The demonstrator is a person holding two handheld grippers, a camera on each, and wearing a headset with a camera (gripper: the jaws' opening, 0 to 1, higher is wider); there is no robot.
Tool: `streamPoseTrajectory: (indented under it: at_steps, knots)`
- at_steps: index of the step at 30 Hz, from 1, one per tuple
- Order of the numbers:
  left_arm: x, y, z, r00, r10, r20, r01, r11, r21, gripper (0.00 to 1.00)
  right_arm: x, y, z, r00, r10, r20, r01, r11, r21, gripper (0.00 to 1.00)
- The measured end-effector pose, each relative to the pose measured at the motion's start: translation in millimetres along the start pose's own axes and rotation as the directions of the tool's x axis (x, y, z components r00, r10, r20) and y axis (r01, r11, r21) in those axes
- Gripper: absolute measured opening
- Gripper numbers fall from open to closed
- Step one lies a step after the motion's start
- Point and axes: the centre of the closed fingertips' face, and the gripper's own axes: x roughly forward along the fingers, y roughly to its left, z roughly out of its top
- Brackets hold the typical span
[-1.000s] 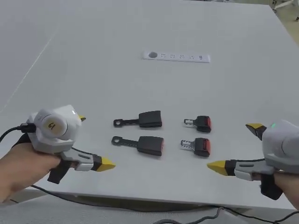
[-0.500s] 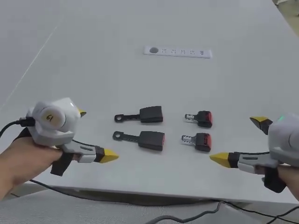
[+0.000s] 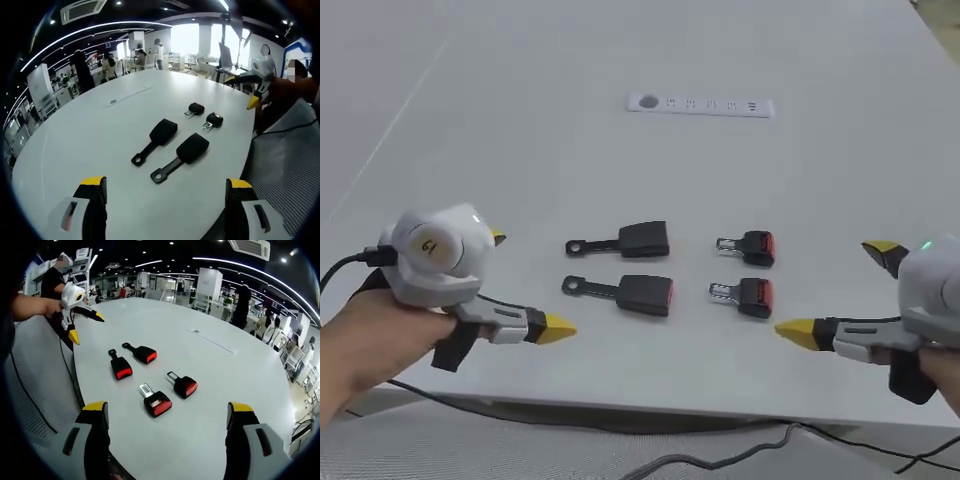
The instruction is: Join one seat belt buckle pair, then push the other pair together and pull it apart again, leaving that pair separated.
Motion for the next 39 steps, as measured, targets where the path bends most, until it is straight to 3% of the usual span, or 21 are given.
streamPoseTrajectory:
  at_steps: [13, 18, 24, 31, 35, 39]
  knots:
    - [6.6, -9.3, 6.7, 0.9998, -0.022, 0.0, 0.022, 0.999, 0.025, 1.0, 3.4, 0.9, 1.8, 0.9998, 0.014, -0.012, -0.014, 1.0, -0.028, 0.98]
    - [9.7, -11.8, 6.0, 0.9993, -0.03, -0.022, 0.032, 0.997, 0.074, 1.0, 6.3, 2.2, 2.6, 0.999, 0.037, -0.026, -0.038, 0.998, -0.052, 0.96]
    - [13.5, -13.0, 20.0, 0.999, -0.042, -0.018, 0.044, 0.991, 0.127, 1.0, 9.9, 2.0, 3.9, 0.9974, 0.059, -0.043, -0.062, 0.994, -0.085, 0.91]
    - [28.0, -16.6, 32.4, 0.9943, -0.09, -0.057, 0.1, 0.972, 0.211, 0.98, 18.1, 3.5, 7.7, 0.9941, 0.089, -0.063, -0.097, 0.985, -0.144, 0.89]
    - [38.9, -25.1, 37.9, 0.9876, -0.145, -0.061, 0.154, 0.965, 0.213, 0.96, 22.1, 4.4, 7.3, 0.9914, 0.108, -0.073, -0.118, 0.981, -0.152, 0.86]
    - [53.0, -27.1, 33.1, 0.9831, -0.159, -0.091, 0.177, 0.955, 0.236, 0.95, 28.7, 6.7, 5.2, 0.9856, 0.143, -0.091, -0.156, 0.974, -0.162, 0.83]
